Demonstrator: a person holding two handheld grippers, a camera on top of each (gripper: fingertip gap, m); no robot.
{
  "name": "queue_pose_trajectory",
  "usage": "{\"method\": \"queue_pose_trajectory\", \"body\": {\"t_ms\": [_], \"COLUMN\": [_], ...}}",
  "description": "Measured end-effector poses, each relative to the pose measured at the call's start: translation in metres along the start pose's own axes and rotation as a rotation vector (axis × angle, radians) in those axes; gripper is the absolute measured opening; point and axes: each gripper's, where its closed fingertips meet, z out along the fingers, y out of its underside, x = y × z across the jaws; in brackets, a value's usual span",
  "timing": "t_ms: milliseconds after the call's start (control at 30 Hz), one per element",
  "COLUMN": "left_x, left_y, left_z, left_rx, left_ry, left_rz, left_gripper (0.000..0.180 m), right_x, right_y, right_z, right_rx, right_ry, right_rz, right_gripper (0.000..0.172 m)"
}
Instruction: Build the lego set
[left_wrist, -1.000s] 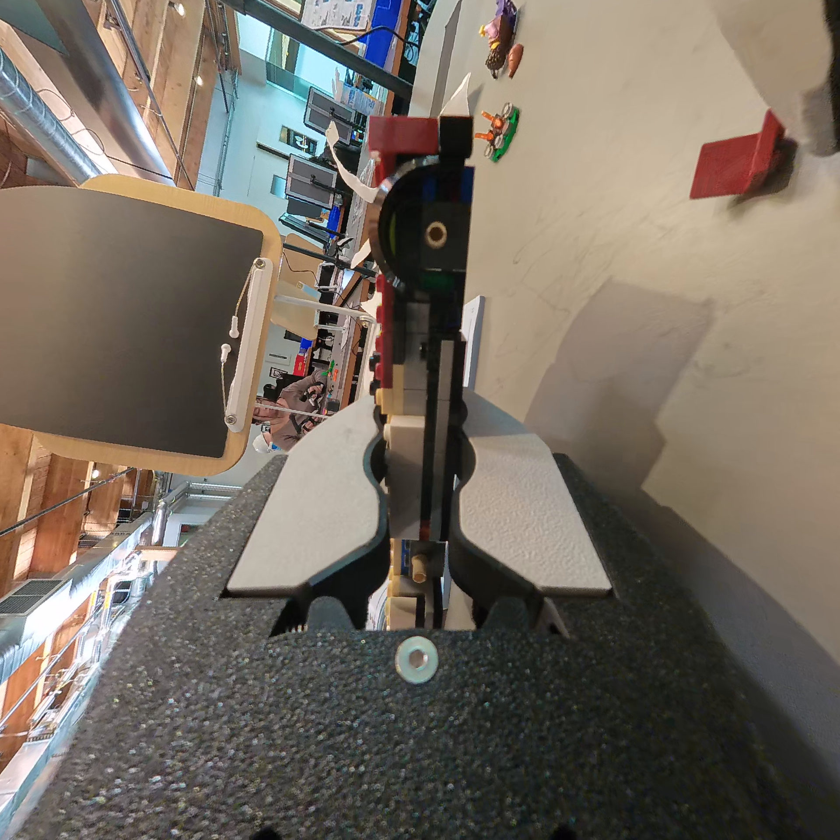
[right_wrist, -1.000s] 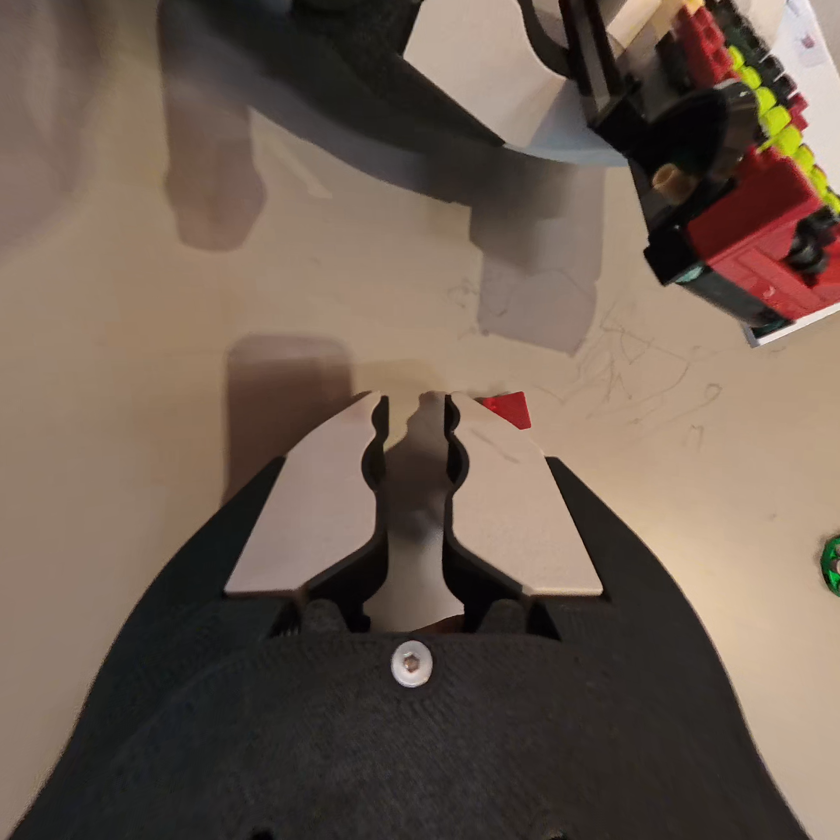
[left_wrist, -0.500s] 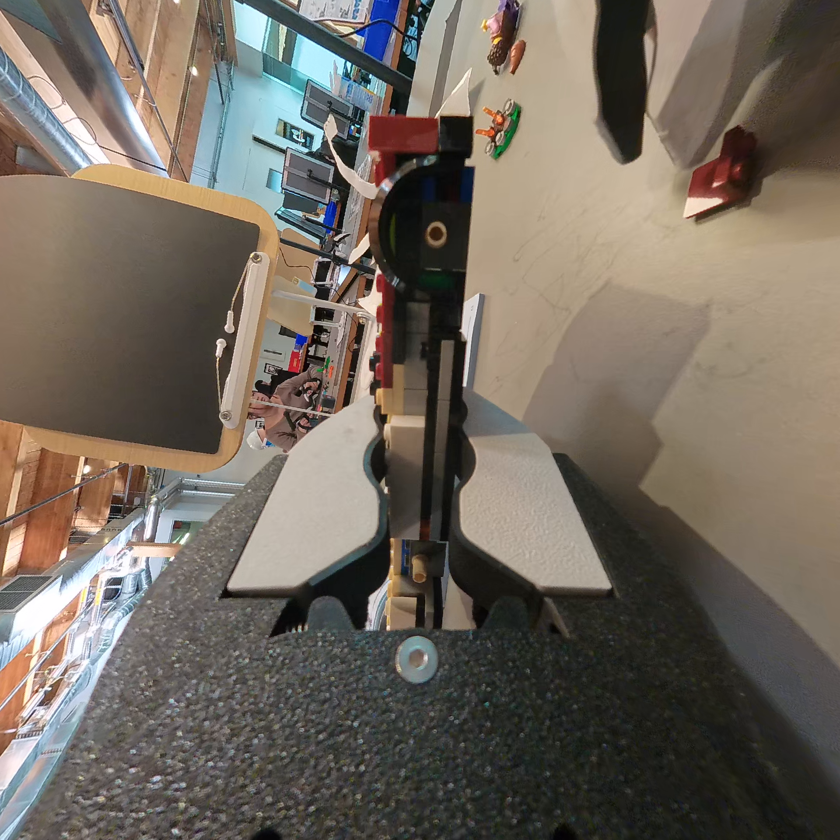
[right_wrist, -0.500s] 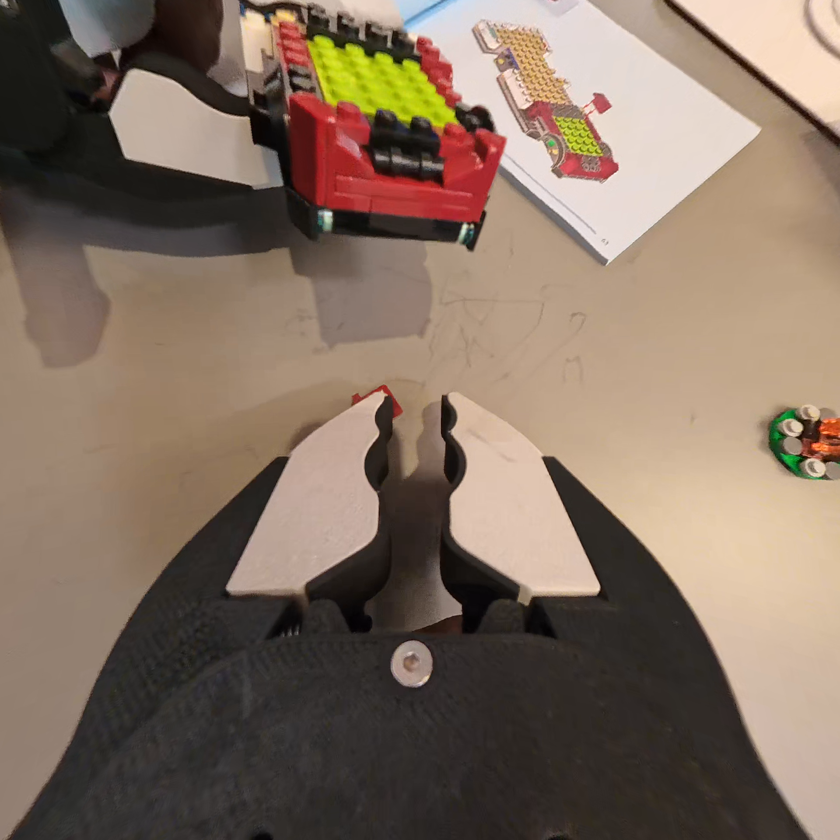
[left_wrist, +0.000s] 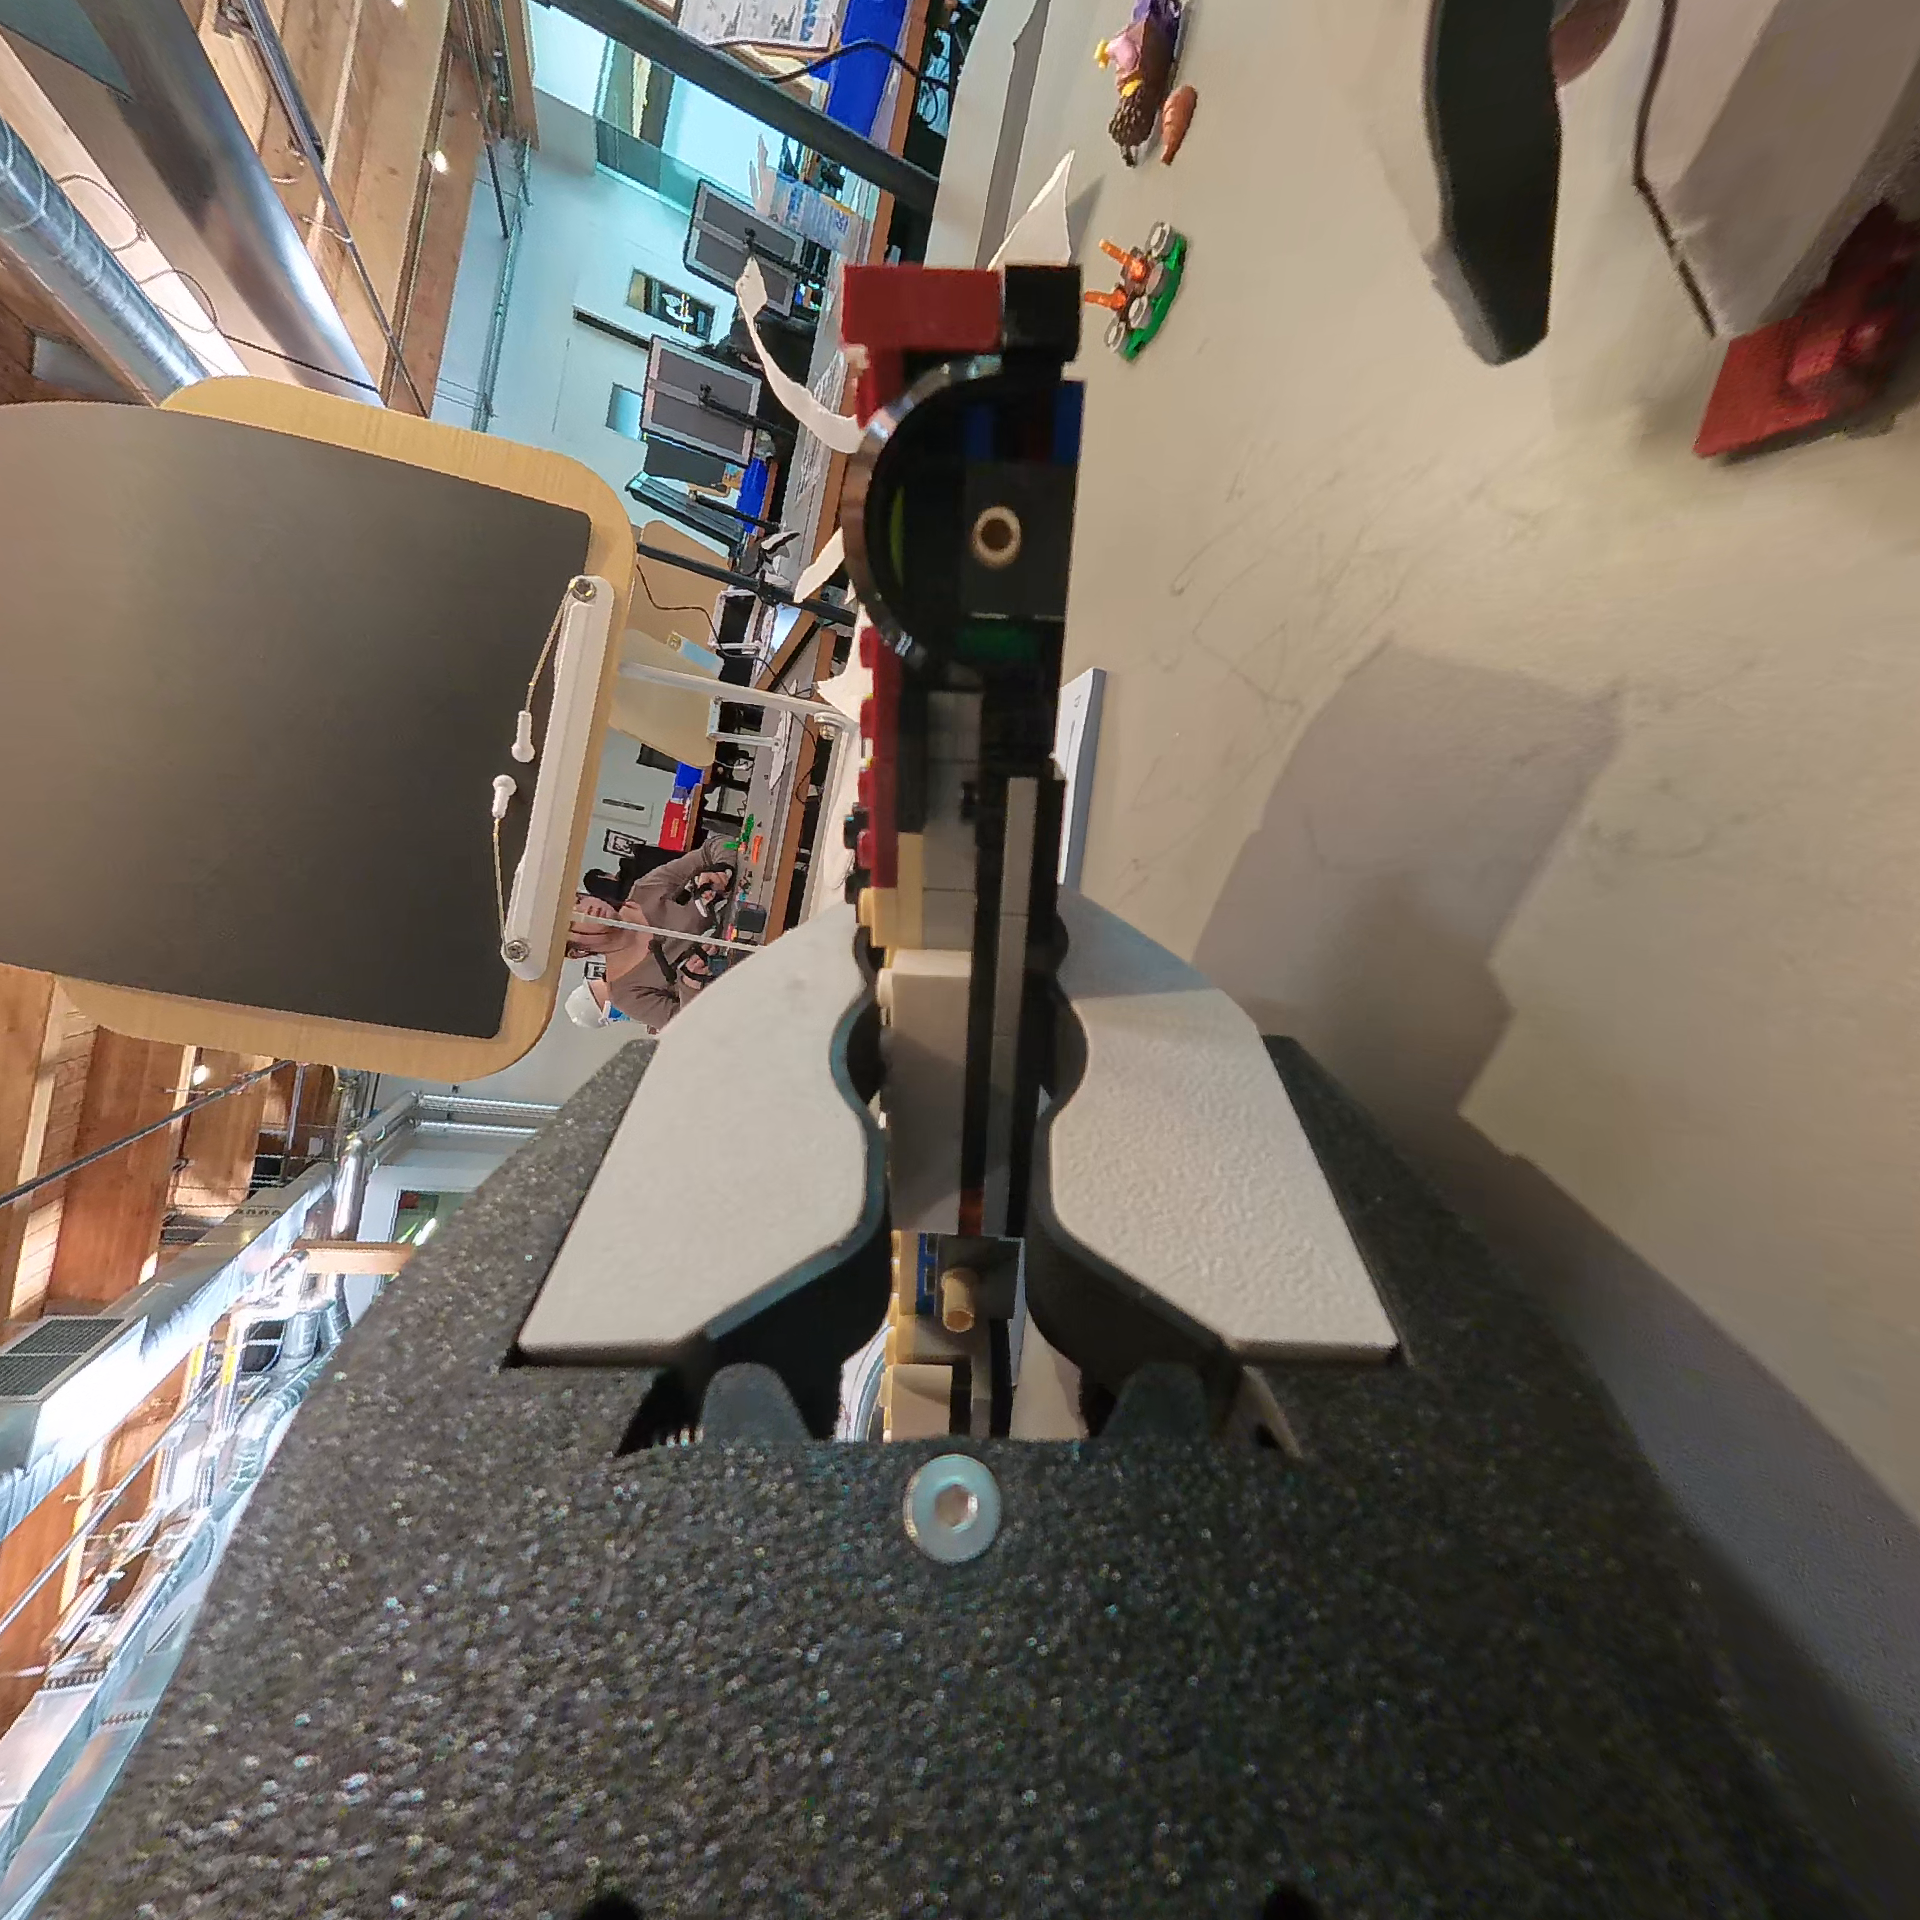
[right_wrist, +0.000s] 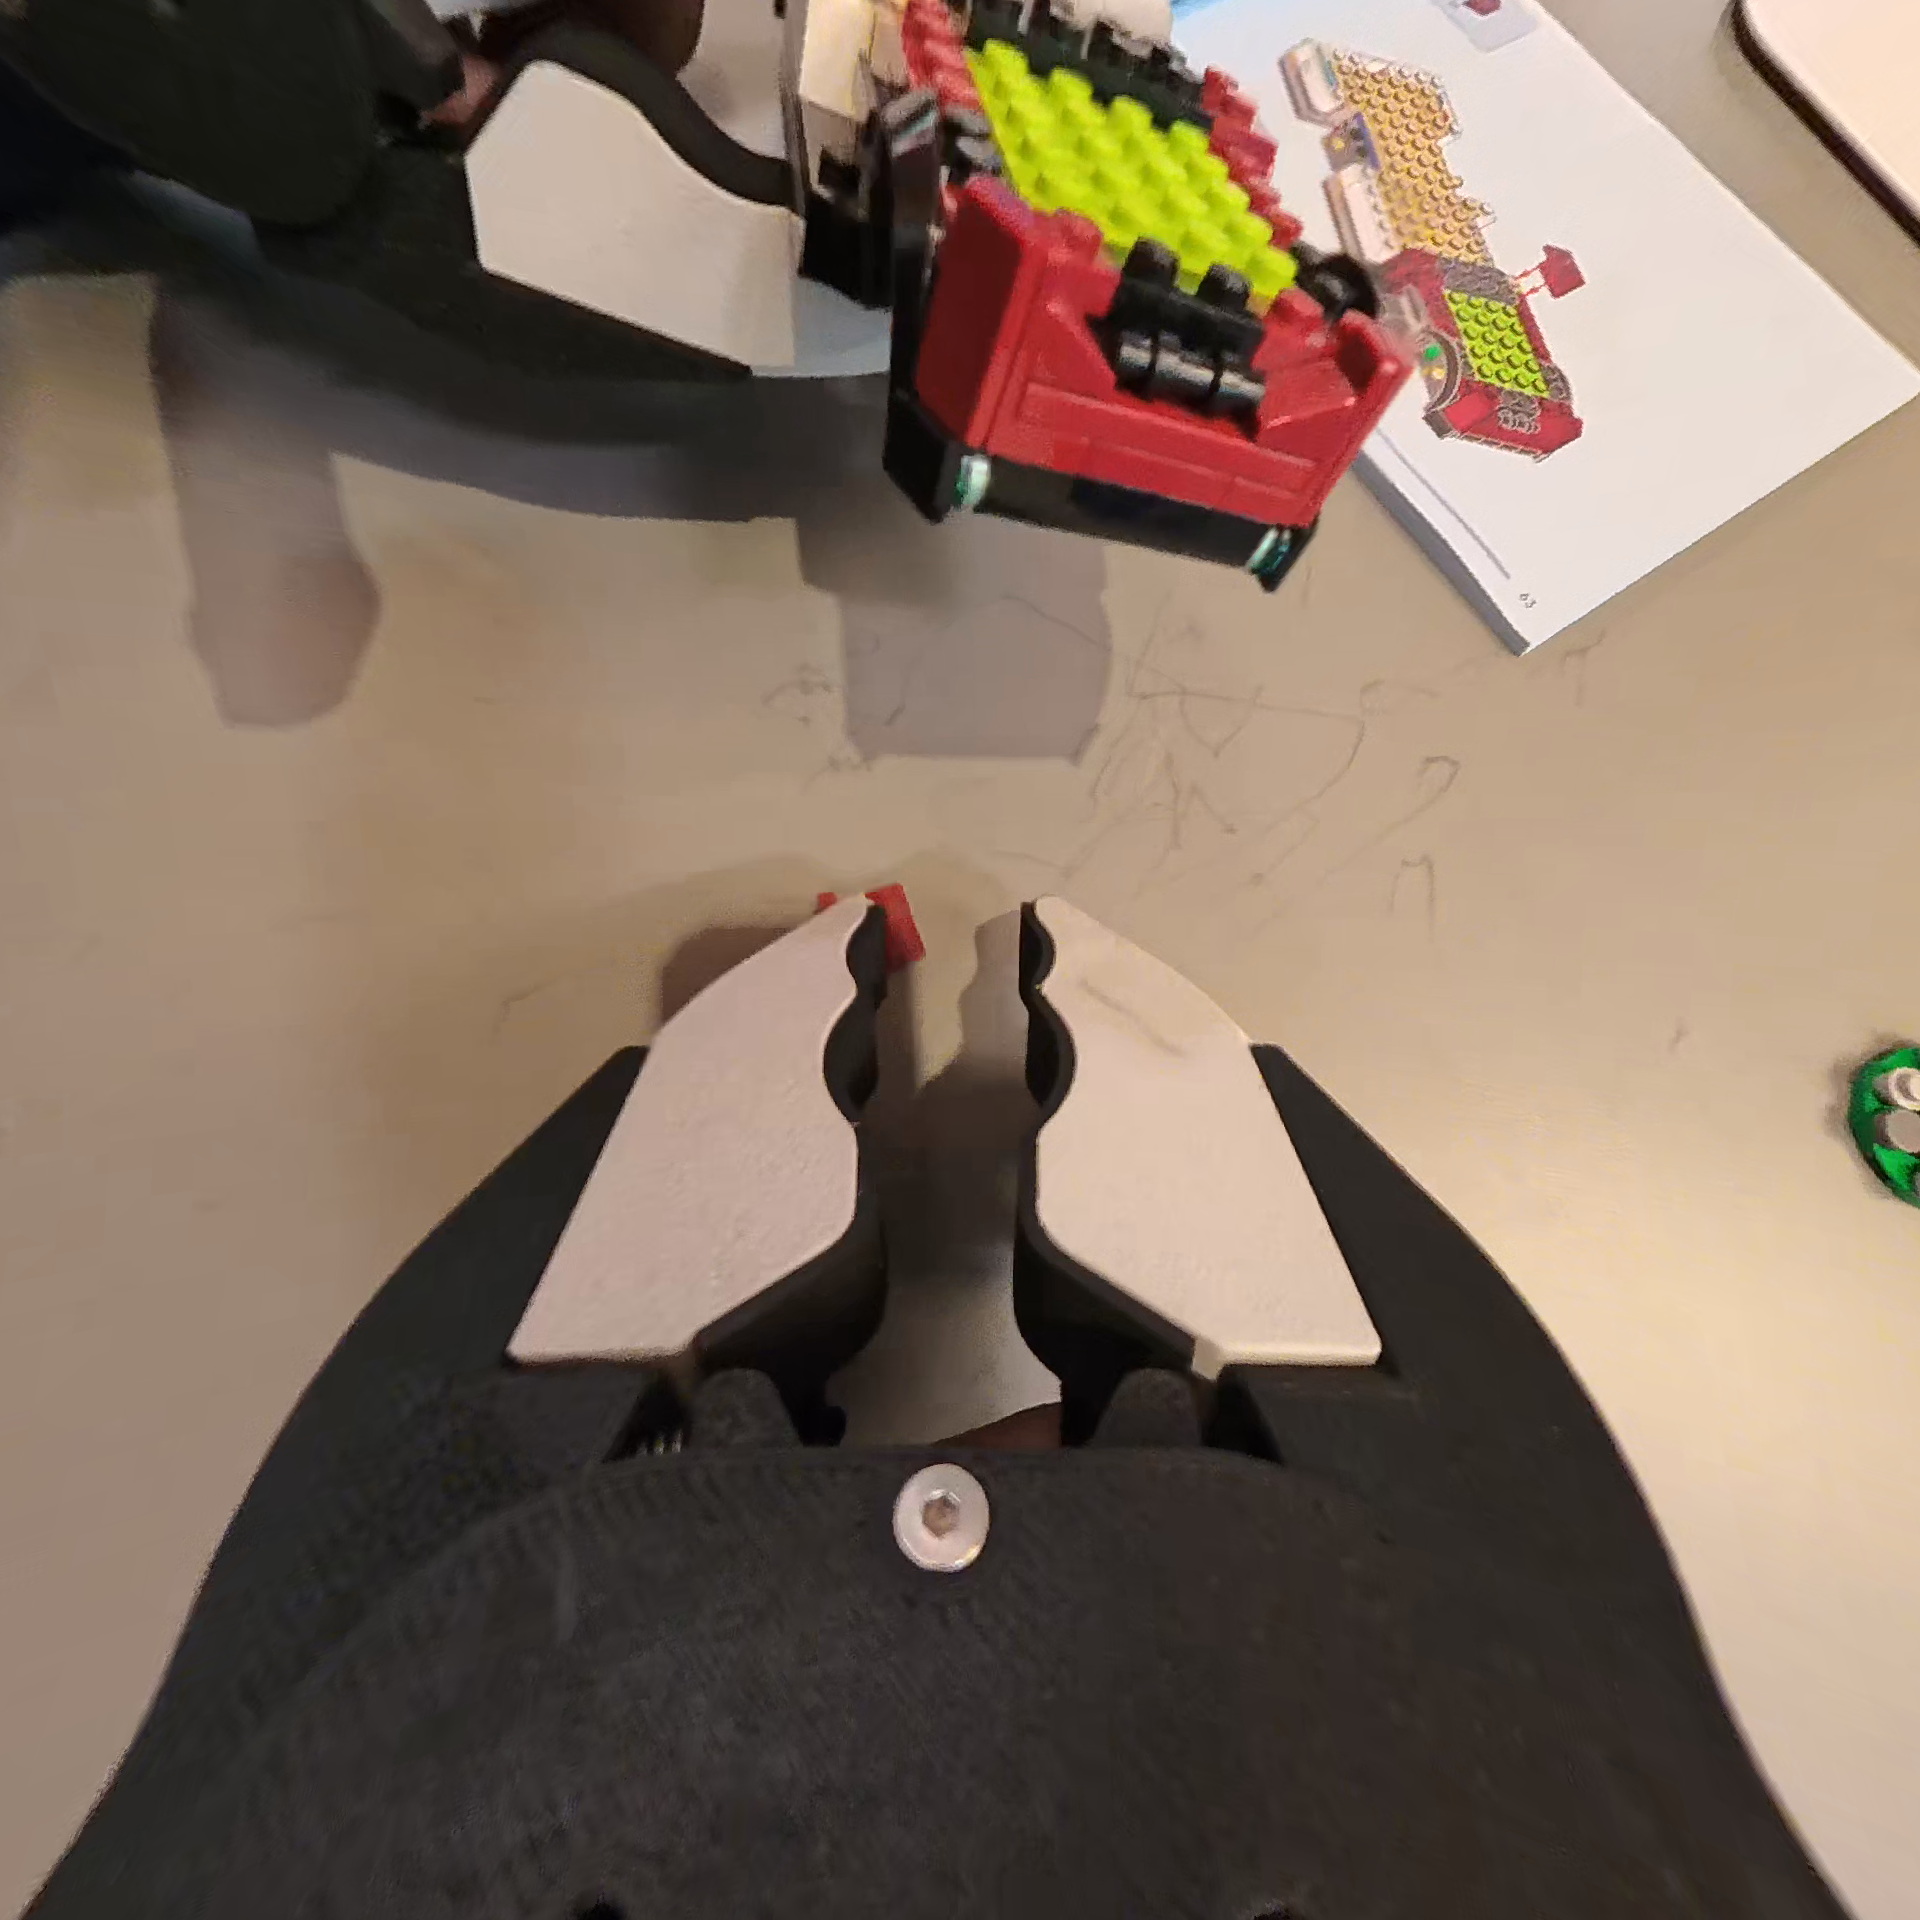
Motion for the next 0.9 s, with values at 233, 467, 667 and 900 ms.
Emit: {"method": "queue_pose_trajectory", "body": {"t_ms": [233, 467, 667, 900], "left_x": [-0.002, -0.002, -0.001, -0.002], "left_y": [0.001, 0.002, 0.0, 0.003], "left_z": [0.01, 0.016, 0.017, 0.01], "left_rx": [-0.001, -0.002, -0.004, -0.017], "left_ry": [-0.001, -0.002, 0.004, 0.013], "left_rz": [-0.002, -0.001, 0.01, 0.045], "left_gripper": [0.025, 0.025, 0.025, 0.025], "right_x": [-0.011, -0.02, -0.022, -0.014], "right_y": [0.003, 0.004, 0.004, -0.001], "right_z": [0.004, 0.003, 0.004, 0.0], "right_rx": [-0.023, -0.031, -0.035, -0.02], "right_ry": [-0.034, -0.068, -0.03, 0.078], "right_rz": [-0.042, -0.08, -0.168, -0.291], "right_gripper": [0.026, 0.027, 0.012, 0.011]}}
